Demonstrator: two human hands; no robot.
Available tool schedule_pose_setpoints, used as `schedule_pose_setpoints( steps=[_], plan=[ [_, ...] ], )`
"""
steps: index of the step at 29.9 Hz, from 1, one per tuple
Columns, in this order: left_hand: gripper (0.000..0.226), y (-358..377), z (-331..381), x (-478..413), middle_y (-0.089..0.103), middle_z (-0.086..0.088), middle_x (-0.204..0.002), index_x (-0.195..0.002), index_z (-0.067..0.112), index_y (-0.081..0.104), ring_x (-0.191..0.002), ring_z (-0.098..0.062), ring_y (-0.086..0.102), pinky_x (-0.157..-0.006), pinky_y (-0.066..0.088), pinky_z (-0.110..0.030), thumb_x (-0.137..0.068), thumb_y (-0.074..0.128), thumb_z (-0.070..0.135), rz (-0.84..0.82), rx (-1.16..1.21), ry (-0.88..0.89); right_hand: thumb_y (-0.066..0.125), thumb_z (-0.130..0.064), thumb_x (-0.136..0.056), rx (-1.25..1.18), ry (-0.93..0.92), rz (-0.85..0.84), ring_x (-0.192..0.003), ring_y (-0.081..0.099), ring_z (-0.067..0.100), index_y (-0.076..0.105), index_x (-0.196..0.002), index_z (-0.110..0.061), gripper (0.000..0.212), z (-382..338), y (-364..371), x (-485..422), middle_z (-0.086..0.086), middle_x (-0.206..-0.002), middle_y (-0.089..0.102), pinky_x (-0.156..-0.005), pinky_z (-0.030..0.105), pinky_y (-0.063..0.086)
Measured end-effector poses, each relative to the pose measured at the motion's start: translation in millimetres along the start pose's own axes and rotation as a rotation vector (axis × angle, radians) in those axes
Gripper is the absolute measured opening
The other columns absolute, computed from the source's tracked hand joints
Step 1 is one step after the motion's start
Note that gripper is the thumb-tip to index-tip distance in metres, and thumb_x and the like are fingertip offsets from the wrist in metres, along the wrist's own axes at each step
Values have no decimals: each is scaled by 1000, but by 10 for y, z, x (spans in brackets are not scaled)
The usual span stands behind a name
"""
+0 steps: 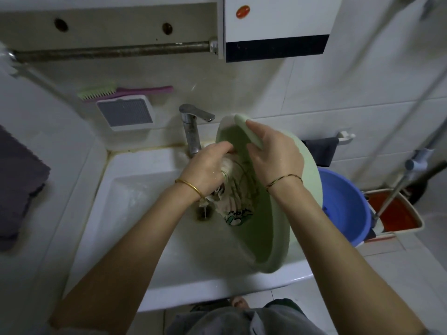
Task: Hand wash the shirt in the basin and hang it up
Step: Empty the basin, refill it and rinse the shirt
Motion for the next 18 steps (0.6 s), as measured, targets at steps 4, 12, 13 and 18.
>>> schedule_pose_setpoints(
  steps=[4,12,13,18],
  plan=[
    [23,22,-6,-30,64,-9,-100,-103,7,58,-92,-25,60,-79,53,-42,-83,49,-1,-6,-14,-12,47,-21,-94,46,-46,3,-109,56,26,38,-140,-43,51,-117,22,72,1,-119,62,-83,34,43],
    [26,-23,61,-12,63,-10,-102,-106,5,58,-94,-25,59,-83,51,-43,-84,47,-4,8,-21,-36,44,-19,-94,67,-52,-6,-99,59,29,36,-138,-46,52,-189,93,114,2,-112,62,-73,34,44],
    [25,-24,68,-9,64,-10,-102,-106,5,58,-94,-24,59,-84,51,-42,-85,47,-3,7,-22,-39,44,-19,-94,69,-51,-7,-99,59,29,36,-138,-46,52,-196,100,117,2,-111,62,-72,33,43],
    [24,-50,73,2,63,-9,-101,-105,5,58,-93,-24,59,-83,51,-42,-85,47,-4,17,-21,-46,43,-19,-94,75,-61,3,-100,59,28,34,-139,-48,54,-210,110,124,1,-112,61,-69,31,38]
  ],
)
Point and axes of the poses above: each hand's wrist, its own x-axis away from the middle knuckle, its own y-axis out of the palm, z = x × y, the point moved 7 cm from there along -x, towards the middle knuckle
